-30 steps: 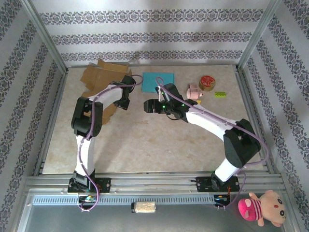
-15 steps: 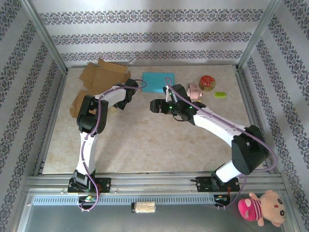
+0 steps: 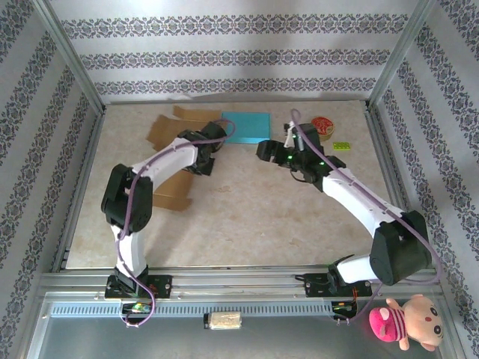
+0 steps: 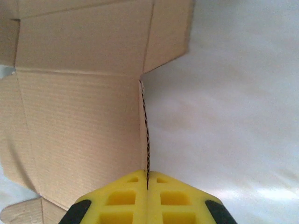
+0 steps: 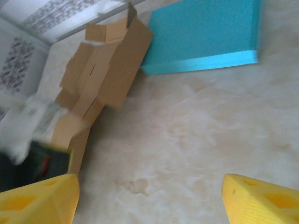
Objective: Fold the paper box
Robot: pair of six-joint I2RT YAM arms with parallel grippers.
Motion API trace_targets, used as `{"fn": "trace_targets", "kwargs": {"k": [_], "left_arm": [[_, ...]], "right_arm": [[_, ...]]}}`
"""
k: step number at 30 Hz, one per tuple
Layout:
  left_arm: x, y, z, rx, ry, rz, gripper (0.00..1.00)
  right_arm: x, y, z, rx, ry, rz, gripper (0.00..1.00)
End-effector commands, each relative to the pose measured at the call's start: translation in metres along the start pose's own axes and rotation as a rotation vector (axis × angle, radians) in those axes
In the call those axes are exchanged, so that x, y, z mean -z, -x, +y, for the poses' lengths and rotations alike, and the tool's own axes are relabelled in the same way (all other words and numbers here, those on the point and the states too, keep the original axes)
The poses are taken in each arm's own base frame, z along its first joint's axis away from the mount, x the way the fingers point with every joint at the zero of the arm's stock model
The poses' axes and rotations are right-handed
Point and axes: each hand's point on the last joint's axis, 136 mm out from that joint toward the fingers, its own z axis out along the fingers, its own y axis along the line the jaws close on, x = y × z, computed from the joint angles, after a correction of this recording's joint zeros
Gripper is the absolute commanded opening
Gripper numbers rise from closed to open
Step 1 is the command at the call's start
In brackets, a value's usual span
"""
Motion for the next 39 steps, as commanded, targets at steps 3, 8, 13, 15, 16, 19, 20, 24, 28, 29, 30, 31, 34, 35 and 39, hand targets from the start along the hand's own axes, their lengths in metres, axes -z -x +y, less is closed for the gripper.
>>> {"fn": "trace_targets", "kwargs": {"k": [3,8,13,15,16,19,20,24,28,29,30,31,34,35,39], "left_arm": [[0.019,-0.055,-0.044,0.187,-0.135,0.118,0.0],[0.038,-0.052,-0.114,0.179,-0.317,0.093,0.0],[0.046,-0.038,-0.185,0.202,-0.485,0.035,0.06],[0.056,-0.028,-0.196,0.192,-0.511,-0.027,0.14],[0.064,-0.021,-0.199,0.185,-0.527,-0.065,0.23],[0.095,0.002,-0.185,0.191,-0.539,-0.217,0.5],[0.104,0.01,-0.172,0.187,-0.509,-0.288,0.57],[0.124,0.038,-0.099,0.139,-0.325,-0.44,0.63],[0.094,0.053,-0.032,0.044,-0.27,-0.353,0.63],[0.08,0.058,-0.014,0.044,-0.265,-0.324,0.63],[0.068,0.061,-0.001,0.04,-0.261,-0.294,0.63],[0.055,0.065,0.015,0.053,-0.258,-0.255,0.63],[0.013,0.075,0.045,0.108,-0.284,-0.166,0.64],[0.001,0.08,0.053,0.129,-0.314,-0.15,0.64],[-0.04,0.088,0.064,0.172,-0.432,-0.065,0.69]], "right_arm": [[0.026,0.011,-0.006,-0.005,0.003,-0.042,0.82],[0.031,0.014,-0.027,-0.019,-0.04,-0.055,0.83],[0.024,0.0,-0.075,-0.057,-0.156,-0.006,0.85],[0.022,-0.007,-0.092,-0.075,-0.184,0.035,0.86],[0.021,-0.01,-0.095,-0.077,-0.174,0.055,0.86],[0.016,-0.013,-0.098,-0.054,-0.167,0.09,0.86],[0.011,-0.015,-0.1,-0.051,-0.176,0.102,0.86],[-0.014,-0.021,-0.098,-0.05,-0.176,0.153,0.84],[-0.052,-0.029,-0.083,-0.037,-0.149,0.211,0.84],[-0.063,-0.032,-0.078,-0.033,-0.14,0.227,0.84],[-0.071,-0.034,-0.075,-0.027,-0.137,0.236,0.83],[-0.08,-0.036,-0.073,-0.019,-0.14,0.245,0.81],[-0.104,-0.043,-0.071,0.003,-0.151,0.273,0.72],[-0.11,-0.045,-0.072,0.002,-0.152,0.281,0.68],[-0.118,-0.05,-0.082,0.007,-0.169,0.29,0.48]]}}
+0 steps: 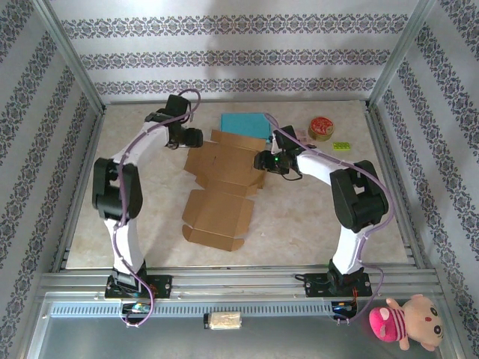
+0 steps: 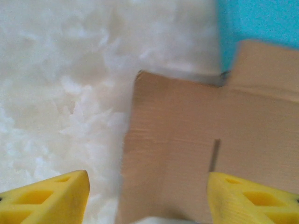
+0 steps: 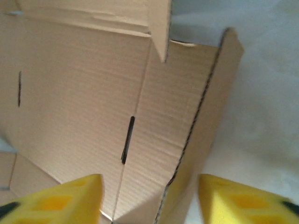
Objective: Fold the paper box
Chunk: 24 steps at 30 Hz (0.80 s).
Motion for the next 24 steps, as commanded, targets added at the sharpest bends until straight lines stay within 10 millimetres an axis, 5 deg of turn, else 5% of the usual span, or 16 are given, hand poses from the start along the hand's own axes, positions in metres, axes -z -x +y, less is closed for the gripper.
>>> {"fn": "trace_targets", "kwargs": {"k": [1,7,12,18,24], "left_arm": [[-0.013,-0.012,-0.007,-0.023,-0.173,0.13,0.71],[-0.039,-0.017,-0.006,-0.026,-0.268,0.225,0.73],[-0.053,-0.027,-0.008,-0.004,-0.306,0.274,0.57],[-0.046,-0.019,-0.01,-0.022,-0.31,0.228,0.0],[-0.012,0.007,-0.039,-0.104,-0.458,0.063,0.0]], "right_arm": [[0.0,0.01,-0.004,0.006,-0.01,-0.03,0.43],[0.004,0.006,-0.013,0.012,0.009,-0.017,0.25],[0.011,0.01,-0.014,0.008,0.016,-0.031,0.25],[0.055,0.032,-0.002,0.061,0.008,-0.14,0.43],[0.129,0.069,0.019,0.265,-0.033,-0.348,0.74]]}}
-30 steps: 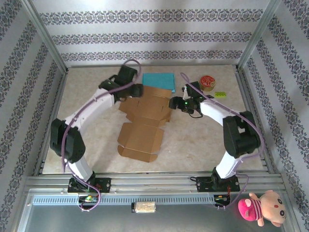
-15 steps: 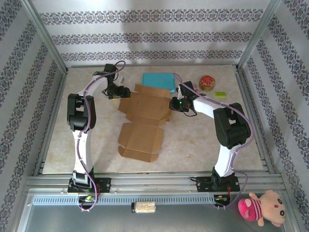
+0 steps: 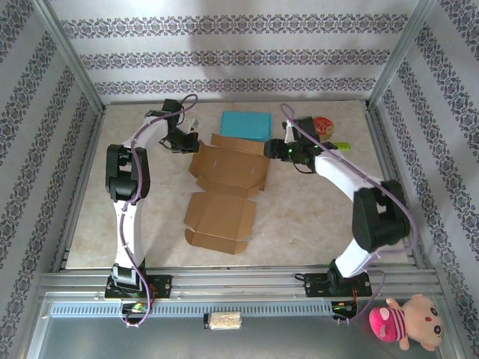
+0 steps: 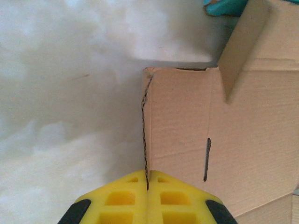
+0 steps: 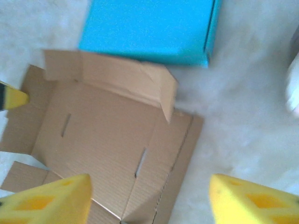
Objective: Fold the paper box
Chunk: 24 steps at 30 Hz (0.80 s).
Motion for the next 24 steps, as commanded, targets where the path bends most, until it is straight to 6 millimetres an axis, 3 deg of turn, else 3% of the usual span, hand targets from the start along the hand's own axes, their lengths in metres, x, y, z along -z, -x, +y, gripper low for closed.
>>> {"fn": "trace_targets", "kwargs": {"k": [1,5,11,13,16,24], "left_arm": [[0.036,0.021,-0.041,-0.14,-0.126,-0.156,0.0],[0.067,0.022,-0.084,-0.33,-0.24,-0.357,0.0],[0.102,0.014,-0.127,-0.591,-0.33,-0.649,0.0],[0.104,0.009,-0.132,-0.631,-0.34,-0.67,0.0],[0.104,0.007,-0.135,-0.653,-0.349,-0.681,0.0],[0.106,0.008,-0.139,-0.675,-0.364,-0.682,0.0]], "right_arm": [[0.036,0.036,0.007,0.199,-0.039,-0.131,0.77],[0.05,0.05,0.027,0.494,0.006,-0.192,0.84],[0.049,0.029,0.07,0.904,0.244,-0.127,0.86],[0.047,0.027,0.079,0.916,0.304,-0.09,0.87],[0.036,0.033,0.075,0.819,0.312,0.006,0.85],[0.006,0.032,0.054,0.704,0.313,0.126,0.51]]}}
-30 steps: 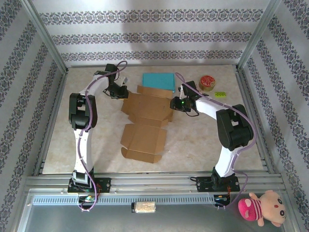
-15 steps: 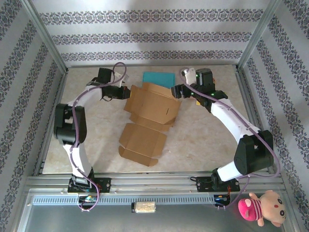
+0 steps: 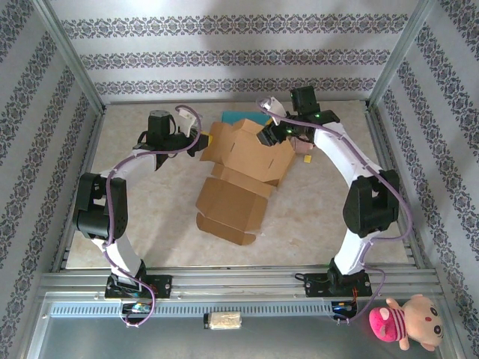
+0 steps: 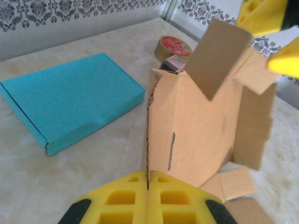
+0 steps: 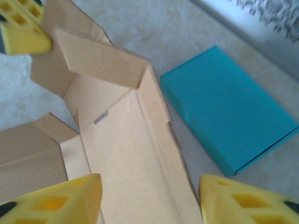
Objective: Fold the paper box
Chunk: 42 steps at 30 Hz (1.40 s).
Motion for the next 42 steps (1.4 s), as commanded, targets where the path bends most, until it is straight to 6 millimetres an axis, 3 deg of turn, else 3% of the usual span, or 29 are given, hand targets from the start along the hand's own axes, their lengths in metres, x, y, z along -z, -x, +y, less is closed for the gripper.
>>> {"fn": "trace_targets", "kwargs": {"k": [1,5,12,15,18,22,25,27,30,34,40,42], "left_arm": [[0.0,0.02,-0.012,-0.1,-0.046,-0.058,0.0],[-0.001,0.017,-0.011,-0.096,-0.037,-0.047,0.0],[-0.003,0.014,-0.012,-0.101,-0.03,-0.024,0.0],[-0.004,0.017,-0.012,-0.099,-0.028,-0.028,0.0],[-0.003,0.022,-0.011,-0.092,-0.003,-0.045,0.0],[0.009,0.035,-0.002,-0.018,0.131,-0.122,0.3],[0.034,0.048,0.013,0.203,0.301,-0.206,0.44],[0.052,0.042,0.02,0.434,0.39,-0.244,0.52],[0.057,0.027,0.007,0.677,0.363,-0.243,0.51],[0.046,0.016,-0.012,0.878,0.267,-0.226,0.46],[0.013,0.006,-0.03,0.89,0.236,-0.108,0.37],[0.003,0.002,-0.028,0.887,0.245,-0.094,0.29]], "right_arm": [[-0.003,-0.013,0.004,-0.042,0.055,0.039,0.48],[-0.003,-0.008,0.005,-0.024,0.067,0.025,0.31],[0.008,0.002,-0.001,0.069,0.001,0.009,0.3],[0.005,0.0,-0.008,0.138,-0.069,0.036,0.11],[0.006,0.002,-0.01,0.229,-0.156,0.068,0.01],[0.015,0.02,-0.005,0.442,-0.358,0.08,0.0],[0.031,0.041,-0.006,0.637,-0.584,0.081,0.0],[0.038,0.05,-0.005,0.762,-0.716,0.098,0.0],[0.033,0.051,0.002,0.905,-0.824,0.11,0.0],[0.009,0.03,0.006,1.046,-0.92,0.134,0.0],[-0.023,0.002,0.016,1.105,-0.951,0.119,0.0],[-0.029,-0.005,0.018,1.11,-0.952,0.117,0.01]]}}
